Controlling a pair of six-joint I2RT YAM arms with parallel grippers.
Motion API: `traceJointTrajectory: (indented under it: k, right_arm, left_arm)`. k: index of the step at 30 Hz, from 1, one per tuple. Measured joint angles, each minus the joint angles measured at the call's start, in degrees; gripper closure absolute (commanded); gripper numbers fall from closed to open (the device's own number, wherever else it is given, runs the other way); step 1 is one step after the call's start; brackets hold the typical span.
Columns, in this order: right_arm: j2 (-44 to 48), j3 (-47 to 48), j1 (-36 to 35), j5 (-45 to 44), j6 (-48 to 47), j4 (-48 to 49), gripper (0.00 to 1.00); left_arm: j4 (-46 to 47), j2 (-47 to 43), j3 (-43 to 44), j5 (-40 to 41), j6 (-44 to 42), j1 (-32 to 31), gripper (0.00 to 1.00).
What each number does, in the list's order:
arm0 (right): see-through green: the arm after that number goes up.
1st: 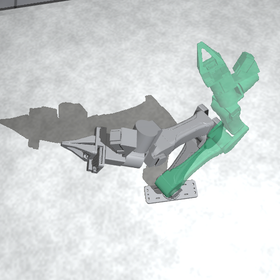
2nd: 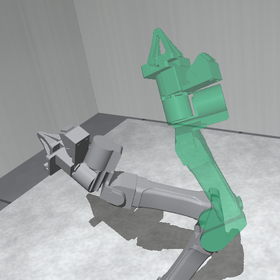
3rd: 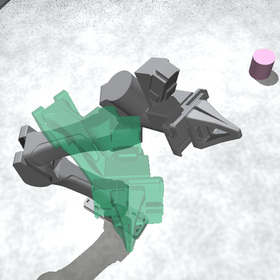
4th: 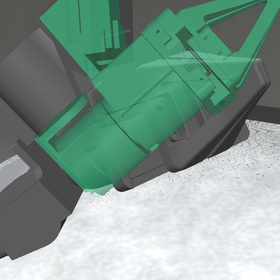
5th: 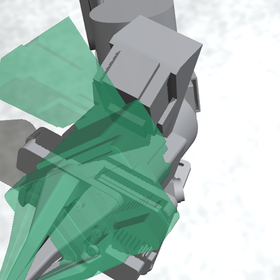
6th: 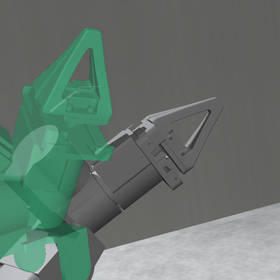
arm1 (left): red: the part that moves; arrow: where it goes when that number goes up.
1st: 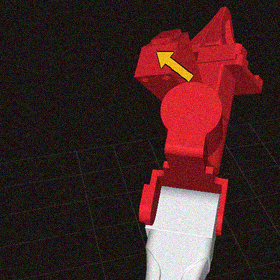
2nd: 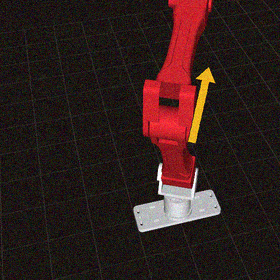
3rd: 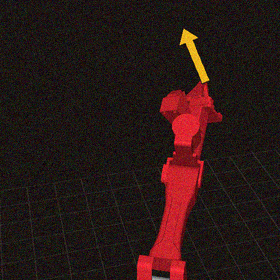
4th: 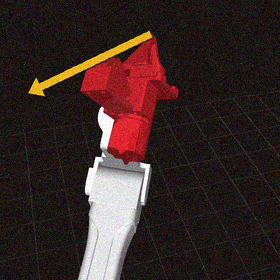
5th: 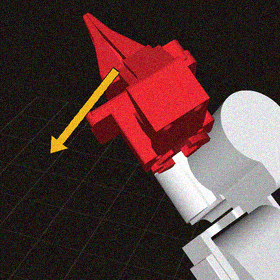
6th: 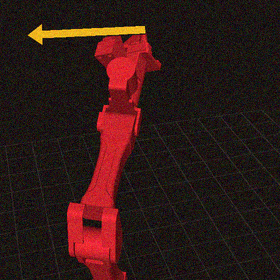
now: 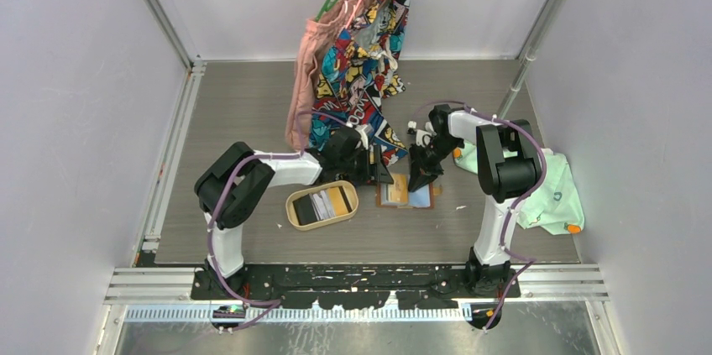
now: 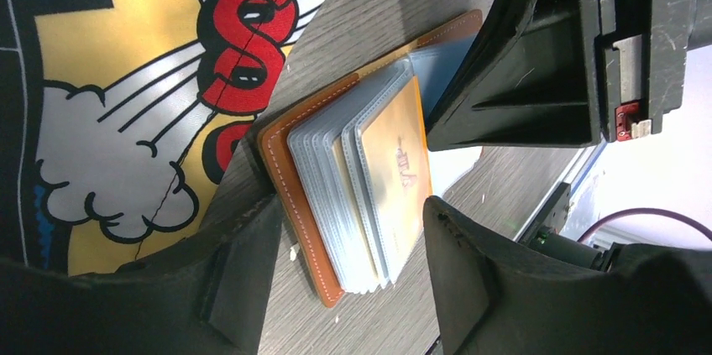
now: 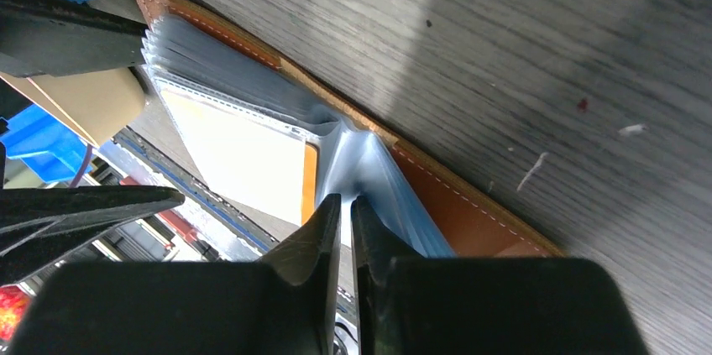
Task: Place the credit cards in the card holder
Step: Close the card holder at the center of the board.
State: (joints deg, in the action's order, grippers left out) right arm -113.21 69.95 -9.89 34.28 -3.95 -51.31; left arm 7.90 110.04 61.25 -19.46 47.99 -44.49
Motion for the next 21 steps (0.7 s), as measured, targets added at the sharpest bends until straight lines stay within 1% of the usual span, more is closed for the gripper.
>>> traceJointTrajectory:
  k: [3, 8, 17, 21]
  right_arm:
    - [-0.07, 0.02, 0.0, -0.26, 0.0, -0.59, 0.84]
    - [-0.07, 0.02, 0.0, -0.74, 0.0, -1.29, 0.84]
    - [-0.07, 0.02, 0.04, -1.68, -0.24, -2.23, 0.84]
    - [-0.07, 0.02, 0.22, -2.12, -0.31, -2.8, 0.84]
  left_arm:
    - [2.27, -0.02, -1.36, -0.83, 1.22, 0.0, 0.42]
    - [6.82, -0.44, -4.11, -1.92, 3.21, -0.02, 0.43]
    - [9.11, -0.55, -4.96, -2.73, 6.25, -1.22, 0.46]
    - [12.35, -0.55, -6.05, -2.38, 8.07, -1.49, 0.48]
